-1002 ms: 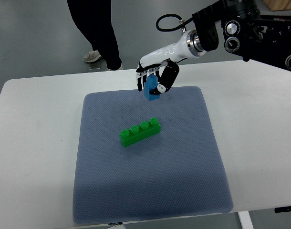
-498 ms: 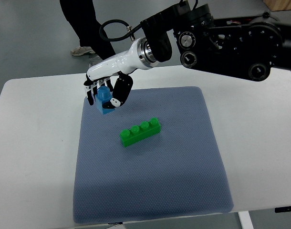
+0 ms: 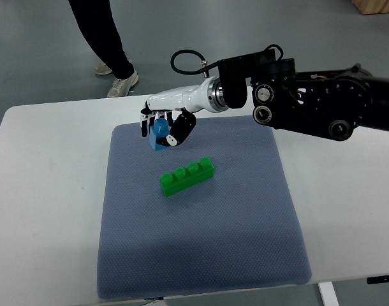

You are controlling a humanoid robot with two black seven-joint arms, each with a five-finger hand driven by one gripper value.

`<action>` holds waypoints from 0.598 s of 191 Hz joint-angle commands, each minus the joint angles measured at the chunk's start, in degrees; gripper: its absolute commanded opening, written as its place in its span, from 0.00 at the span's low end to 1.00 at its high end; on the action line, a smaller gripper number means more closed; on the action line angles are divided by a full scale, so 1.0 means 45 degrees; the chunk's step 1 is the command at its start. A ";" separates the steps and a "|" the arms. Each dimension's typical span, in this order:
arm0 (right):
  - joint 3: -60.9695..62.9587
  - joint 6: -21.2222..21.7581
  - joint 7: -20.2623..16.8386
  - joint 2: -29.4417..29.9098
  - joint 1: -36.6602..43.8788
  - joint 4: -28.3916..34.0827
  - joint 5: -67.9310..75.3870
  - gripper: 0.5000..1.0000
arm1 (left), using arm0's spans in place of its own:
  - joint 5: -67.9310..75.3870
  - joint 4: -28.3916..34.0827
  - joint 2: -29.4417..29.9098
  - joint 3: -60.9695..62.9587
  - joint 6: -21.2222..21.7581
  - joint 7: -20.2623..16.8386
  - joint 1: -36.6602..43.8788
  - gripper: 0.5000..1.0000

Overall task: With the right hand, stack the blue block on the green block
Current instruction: 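Lift the blue block with the right hand, then carry the blue block over the green block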

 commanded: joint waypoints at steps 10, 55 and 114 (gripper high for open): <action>0.0165 -0.0318 -0.0078 -0.0394 -0.0599 0.0044 -0.0071 0.10 | 0.0002 0.0009 0.0000 0.0036 0.0001 0.0000 -0.0001 1.00; 0.0282 -0.0455 0.0078 -0.0941 -0.1575 0.0415 -0.1184 0.10 | 0.0002 -0.0088 0.0000 0.0056 0.0001 0.0000 -0.0001 1.00; 0.0614 -0.0709 0.0098 -0.1000 -0.2395 0.0434 -0.1399 0.10 | 0.0002 -0.0108 0.0000 0.0075 0.0001 0.0000 -0.0001 1.00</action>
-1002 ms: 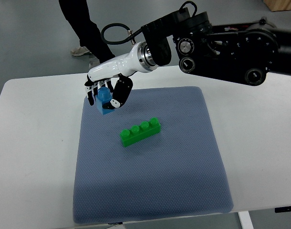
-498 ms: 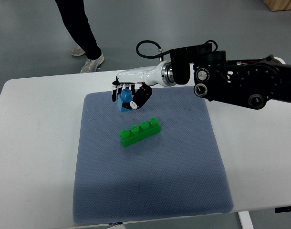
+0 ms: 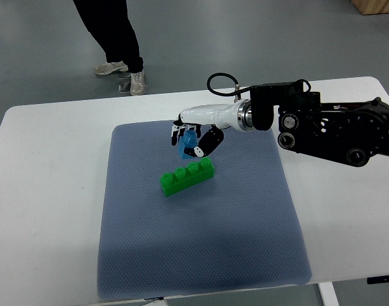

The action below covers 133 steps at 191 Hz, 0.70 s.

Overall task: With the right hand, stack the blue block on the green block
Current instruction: 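Carry the blue block over the green block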

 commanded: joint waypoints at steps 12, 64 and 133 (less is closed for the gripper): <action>0.0099 -0.0020 0.0113 0.0017 -0.0403 0.0001 -0.0236 0.10 | -0.0001 0.0000 0.0000 0.0006 0.0000 0.0000 0.0000 1.00; 0.0100 -0.0176 0.0269 0.0114 -0.0813 0.0001 -0.0627 0.11 | -0.0001 0.0000 0.0000 0.0006 0.0000 0.0000 0.0000 1.00; 0.0100 -0.0195 0.0406 0.0251 -0.0891 -0.0077 -0.0881 0.11 | -0.0001 0.0000 0.0000 0.0006 0.0000 0.0000 0.0000 1.00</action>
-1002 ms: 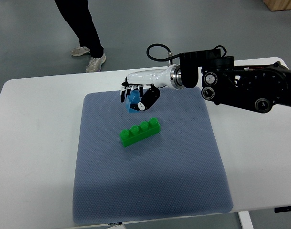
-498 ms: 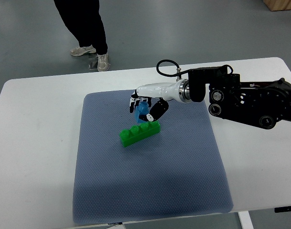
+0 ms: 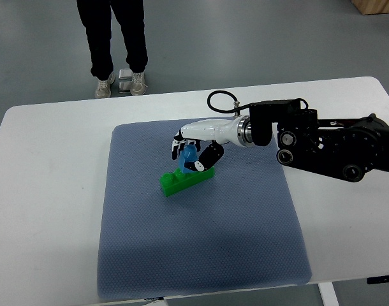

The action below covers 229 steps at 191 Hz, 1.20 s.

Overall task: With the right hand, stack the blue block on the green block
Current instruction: 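Carry the blue block over the green block, then lower the blue block onto the green block's studs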

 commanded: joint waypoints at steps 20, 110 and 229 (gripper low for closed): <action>-0.0002 0.0001 0.0264 0.0022 -0.0019 -0.0113 -0.0621 0.11 | -0.0001 -0.0001 0.0000 -0.0001 0.0000 0.0000 0.0000 1.00; -0.0002 0.0001 0.0479 0.0041 -0.0136 -0.0327 -0.1344 0.11 | -0.0001 -0.0001 0.0000 -0.0001 0.0000 0.0000 0.0000 1.00; -0.0002 -0.0019 0.0616 0.0139 -0.0371 -0.0425 -0.1578 0.11 | -0.0001 -0.0001 0.0000 -0.0001 0.0000 0.0000 0.0000 1.00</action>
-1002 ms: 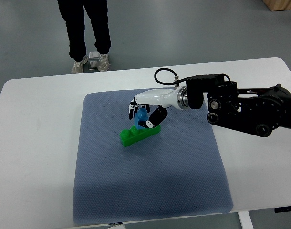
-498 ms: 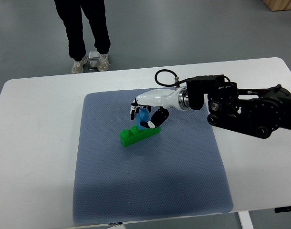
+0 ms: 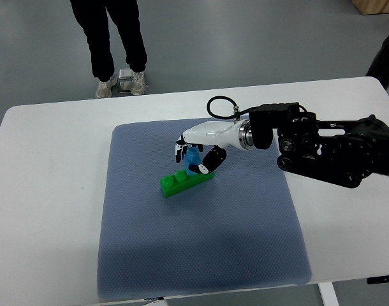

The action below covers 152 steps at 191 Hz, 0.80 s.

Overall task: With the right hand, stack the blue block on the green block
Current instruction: 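Lower the blue block onto the green block's studs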

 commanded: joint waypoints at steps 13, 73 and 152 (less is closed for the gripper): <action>-0.0001 -0.0018 0.0010 0.0016 -0.0026 -0.0001 0.0000 0.11 | 0.0000 -0.0002 0.0000 0.0000 -0.0009 0.0000 0.0000 1.00; 0.0350 0.0021 -0.0009 -0.0042 0.0033 -0.0001 0.0019 0.12 | 0.0000 -0.0022 0.0000 0.0020 -0.0009 0.0000 0.0000 1.00; 0.0546 0.0060 0.0010 -0.0042 0.0052 -0.0001 0.0039 0.12 | 0.0000 -0.0022 0.0000 0.0020 -0.0009 0.0000 0.0000 1.00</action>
